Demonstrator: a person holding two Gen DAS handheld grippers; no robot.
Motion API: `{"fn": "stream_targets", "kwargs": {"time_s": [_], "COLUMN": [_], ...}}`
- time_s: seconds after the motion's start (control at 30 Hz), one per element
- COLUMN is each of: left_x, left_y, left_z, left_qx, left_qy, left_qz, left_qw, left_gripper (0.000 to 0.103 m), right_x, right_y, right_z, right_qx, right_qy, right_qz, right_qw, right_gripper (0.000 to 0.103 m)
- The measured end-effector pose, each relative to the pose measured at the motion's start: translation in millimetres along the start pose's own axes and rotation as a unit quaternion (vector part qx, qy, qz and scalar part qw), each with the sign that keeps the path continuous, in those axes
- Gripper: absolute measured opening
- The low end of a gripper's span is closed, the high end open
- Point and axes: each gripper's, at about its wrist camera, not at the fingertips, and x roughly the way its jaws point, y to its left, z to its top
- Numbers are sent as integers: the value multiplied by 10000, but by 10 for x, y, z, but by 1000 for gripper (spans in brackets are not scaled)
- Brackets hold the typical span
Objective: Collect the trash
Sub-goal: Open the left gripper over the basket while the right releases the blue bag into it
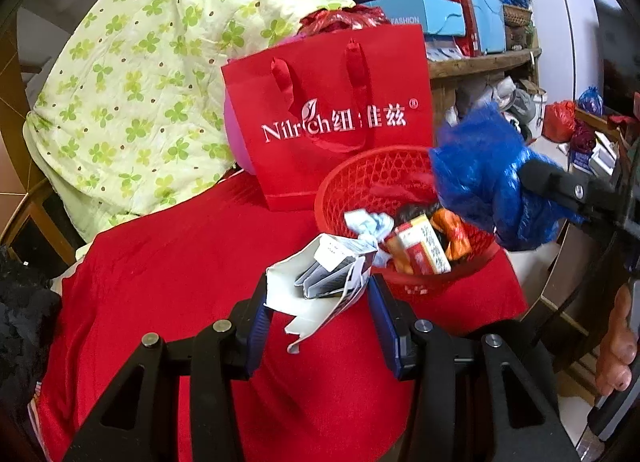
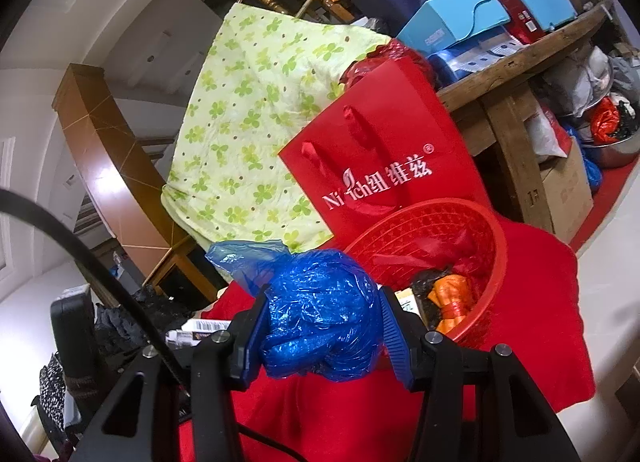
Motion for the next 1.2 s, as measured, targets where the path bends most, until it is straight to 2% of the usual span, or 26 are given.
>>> {"fn": "stream_targets", "kwargs": {"time_s": [0.23,0.47,0.7,0.93,1.0,1.07,1.13,1.2], "left_x": [60,357,704,1027,1117,1181,1220,1228], "left_y": [1,-11,-73,-132,-147,-166,-176,-176], "left_z": [201,338,461,590,622,634,626,595], "left_qx": [-80,-283,-444,-488,-467,-428,-371,-301], "left_qy": [-283,-161,-102,-92,-89,-98,-103,-88], "left_qz": [-281,-523,-890,-1041,-1117,-1148,-1111,-1135], "left_qw": [9992,9981,9950,9933,9926,9924,9931,9930], "left_gripper": [49,49,49,49,56,67,68,69], "right_x": [-35,77,436,902,1056,1174,1261,1292], "right_y": [-161,-323,-534,-684,-742,-806,-871,-917], "right_z": [105,252,447,630,660,667,657,637], "right_qx": [119,183,342,509,663,825,977,1119], "right_qy": [-112,-161,-24,105,209,285,340,383], "right_qz": [-177,-363,-598,-822,-905,-921,-925,-856], "right_qw": [9997,9990,9976,9953,9935,9919,9903,9893], "right_gripper": [54,54,54,56,58,62,68,68]}}
